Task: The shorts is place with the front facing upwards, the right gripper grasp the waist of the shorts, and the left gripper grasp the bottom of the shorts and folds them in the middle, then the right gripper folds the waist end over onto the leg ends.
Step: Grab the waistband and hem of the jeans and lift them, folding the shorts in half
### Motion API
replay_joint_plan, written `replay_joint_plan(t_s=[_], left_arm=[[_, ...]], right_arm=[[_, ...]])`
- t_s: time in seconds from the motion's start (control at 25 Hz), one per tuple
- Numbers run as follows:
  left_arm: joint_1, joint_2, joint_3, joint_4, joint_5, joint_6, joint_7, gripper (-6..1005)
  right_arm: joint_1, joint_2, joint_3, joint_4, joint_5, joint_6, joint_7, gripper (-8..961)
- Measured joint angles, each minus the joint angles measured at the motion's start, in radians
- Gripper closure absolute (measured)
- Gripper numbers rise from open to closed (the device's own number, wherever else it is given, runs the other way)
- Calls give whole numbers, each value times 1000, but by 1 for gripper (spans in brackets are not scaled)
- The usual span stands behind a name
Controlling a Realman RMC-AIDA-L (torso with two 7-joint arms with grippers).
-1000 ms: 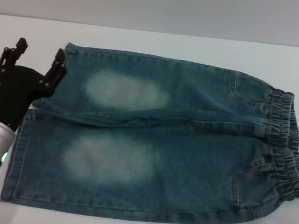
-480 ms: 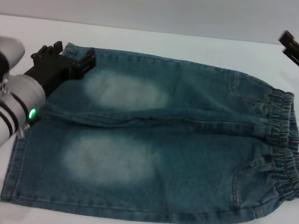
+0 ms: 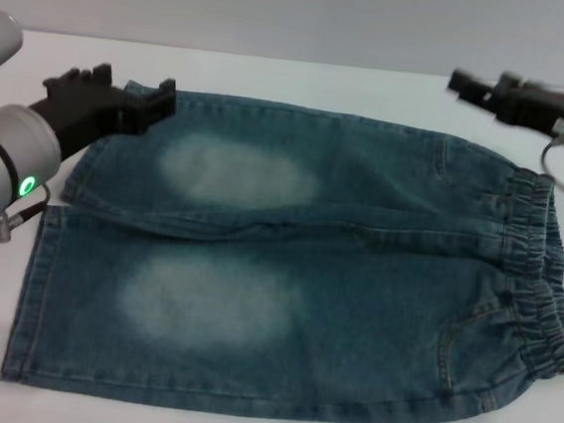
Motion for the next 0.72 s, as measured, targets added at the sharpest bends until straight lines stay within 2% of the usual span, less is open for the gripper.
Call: replay_joint_plan(t_s=[0.16,0.24,0.28,0.36,0.4,0.44,0.48,0.56,0.72], left_arm=[[17,-3,-12,-26,-1,-55,-10,235],[19,-2,-14,-38,1,-88,-10,237],[20,-1,-19,-52,7,-131,-6,237],[20,-1,-20,-61,7,-150,-4,239],[23,0,-25,-73,12,-181,-3,240],[27,0,-30,-90,23,-209,-4,241],[32,0,-36,-109,37,-245,-7,242],[43,-1,-44,-148,71,-313,-17,243],[73,-3,-43,-257,171,-446,-57,247]], right_arm=[[-10,23,82,-86,-481,-179,487,128],[-11,57,158,-158,-727,-318,674,128],[-17,80,196,-200,-840,-382,743,128],[-45,142,275,-300,-1007,-496,806,128],[-67,178,319,-373,-1078,-553,814,128],[-97,202,348,-452,-1130,-606,825,128],[-117,213,363,-513,-1161,-639,836,128],[-152,212,370,-605,-1180,-691,871,129],[-177,212,410,-660,-1182,-775,886,134]])
